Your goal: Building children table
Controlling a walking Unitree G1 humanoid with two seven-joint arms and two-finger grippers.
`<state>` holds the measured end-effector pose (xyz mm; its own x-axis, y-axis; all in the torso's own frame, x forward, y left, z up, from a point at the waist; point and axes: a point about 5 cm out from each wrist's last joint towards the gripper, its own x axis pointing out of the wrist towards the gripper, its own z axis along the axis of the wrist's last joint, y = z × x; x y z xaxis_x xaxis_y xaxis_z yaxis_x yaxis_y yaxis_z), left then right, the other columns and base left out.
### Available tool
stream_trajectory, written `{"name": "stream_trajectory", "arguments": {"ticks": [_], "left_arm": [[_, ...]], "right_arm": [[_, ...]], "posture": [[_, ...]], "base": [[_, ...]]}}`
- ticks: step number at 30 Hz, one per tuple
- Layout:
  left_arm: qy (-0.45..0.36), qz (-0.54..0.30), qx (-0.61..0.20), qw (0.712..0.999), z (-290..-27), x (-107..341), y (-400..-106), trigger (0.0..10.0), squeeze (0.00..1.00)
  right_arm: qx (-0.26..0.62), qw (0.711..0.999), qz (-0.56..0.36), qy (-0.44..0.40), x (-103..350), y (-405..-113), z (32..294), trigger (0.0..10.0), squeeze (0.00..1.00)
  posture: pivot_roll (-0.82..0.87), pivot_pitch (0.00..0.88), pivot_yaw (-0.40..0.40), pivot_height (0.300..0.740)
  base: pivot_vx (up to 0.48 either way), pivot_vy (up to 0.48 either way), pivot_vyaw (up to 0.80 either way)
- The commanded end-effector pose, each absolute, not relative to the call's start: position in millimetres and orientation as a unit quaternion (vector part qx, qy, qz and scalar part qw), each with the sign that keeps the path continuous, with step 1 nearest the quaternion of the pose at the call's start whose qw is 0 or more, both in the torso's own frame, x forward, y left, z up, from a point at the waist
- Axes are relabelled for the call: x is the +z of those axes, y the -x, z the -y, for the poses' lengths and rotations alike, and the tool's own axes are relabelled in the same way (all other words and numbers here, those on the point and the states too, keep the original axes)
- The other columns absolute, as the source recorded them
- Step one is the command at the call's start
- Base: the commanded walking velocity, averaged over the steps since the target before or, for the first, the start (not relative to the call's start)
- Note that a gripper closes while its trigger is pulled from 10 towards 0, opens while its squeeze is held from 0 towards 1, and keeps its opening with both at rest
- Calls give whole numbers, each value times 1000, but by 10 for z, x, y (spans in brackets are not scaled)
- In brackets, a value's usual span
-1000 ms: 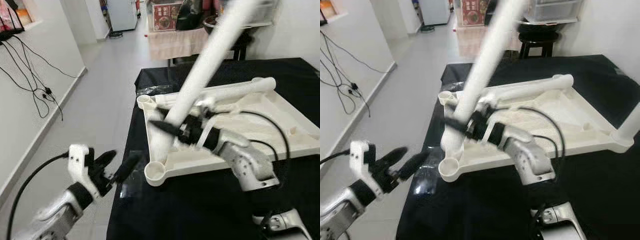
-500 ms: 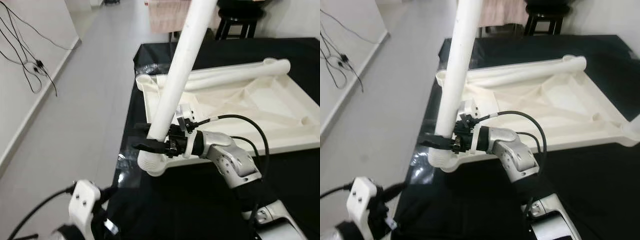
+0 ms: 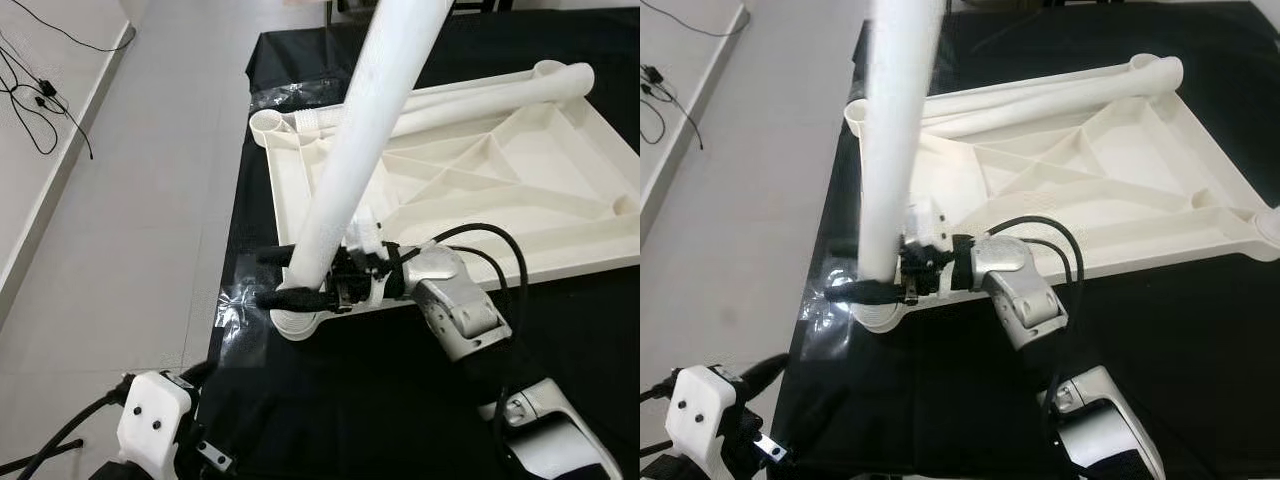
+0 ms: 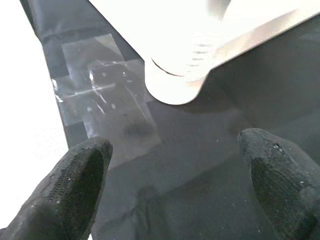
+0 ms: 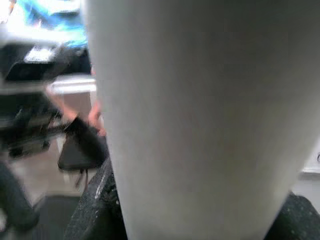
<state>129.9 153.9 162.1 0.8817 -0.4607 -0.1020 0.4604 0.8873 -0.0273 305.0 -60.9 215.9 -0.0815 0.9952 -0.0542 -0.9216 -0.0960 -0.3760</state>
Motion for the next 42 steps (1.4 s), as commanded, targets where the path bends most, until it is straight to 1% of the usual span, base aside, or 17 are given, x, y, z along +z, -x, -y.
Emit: {"name": "stream_trajectory", "arguments": {"ticks": [1,3,7,11,13,14,15,18,21,23,28,30,31,35,36,39,42], "left_arm": [[0,-56,-227,972,-1564,1604,-1280,10000,0],[0,-56,-227,972,-1564,1604,-1280,10000,0],[3,-52,-228,972,-1557,1590,-1293,10000,0],[5,-49,-229,972,-1553,1585,-1309,10000,0],[6,-46,-229,972,-1547,1581,-1323,10000,0],[6,-46,-229,972,-1547,1581,-1323,10000,0],[7,-44,-229,972,-1540,1579,-1336,10000,0],[7,-44,-229,972,-1538,1578,-1339,10000,0],[8,-41,-229,973,-1528,1577,-1347,10000,0],[9,-39,-229,973,-1524,1576,-1351,10000,0],[12,-37,-230,972,-1515,1572,-1357,10000,0],[13,-36,-230,972,-1508,1573,-1359,10000,0],[13,-36,-230,972,-1508,1573,-1359,10000,0],[15,-35,-231,972,-1502,1572,-1363,10000,0],[15,-35,-231,972,-1502,1572,-1363,10000,0],[17,-34,-231,972,-1498,1569,-1366,10000,0],[18,-34,-232,972,-1496,1564,-1366,10000,0]], "right_arm": [[738,639,64,206,1916,-3053,616,10000,0],[738,639,64,206,1916,-3053,616,10000,0],[769,581,36,266,1988,-3106,686,10000,0],[778,560,32,282,2065,-3136,689,10000,0],[783,538,26,312,2127,-3176,683,10000,0],[783,538,26,312,2127,-3176,683,10000,0],[786,518,18,337,2163,-3207,673,10000,0],[787,513,17,342,2168,-3215,672,10000,0],[800,485,-18,352,2150,-3235,685,10000,0],[802,482,-28,352,2149,-3258,684,10000,0],[796,513,-30,320,2198,-3350,628,10000,0],[778,556,-21,292,2244,-3415,578,10000,0],[778,556,-21,292,2244,-3415,578,10000,0],[755,611,-13,239,2288,-3502,540,10000,0],[755,611,-13,239,2288,-3502,540,10000,0],[737,640,-12,214,2287,-3550,545,10000,0],[725,659,-16,198,2236,-3575,578,10000,0]], "posture": [[117,324,57,740],[117,324,57,740],[108,318,50,740],[104,316,46,740],[100,313,40,740],[100,313,40,740],[100,311,35,740],[100,311,35,740],[97,310,28,740],[97,310,27,740],[94,310,21,740],[92,310,18,740],[92,310,18,740],[89,310,18,740],[89,310,18,740],[87,307,19,740],[87,303,21,740]], "base": [[0,0,0],[0,0,0],[0,0,0],[0,0,0],[0,0,0],[0,0,0],[0,0,0],[0,0,0],[0,0,0],[0,0,0],[0,0,0],[0,0,0],[0,0,0],[0,0,0],[0,0,0],[0,0,0],[0,0,0]]}}
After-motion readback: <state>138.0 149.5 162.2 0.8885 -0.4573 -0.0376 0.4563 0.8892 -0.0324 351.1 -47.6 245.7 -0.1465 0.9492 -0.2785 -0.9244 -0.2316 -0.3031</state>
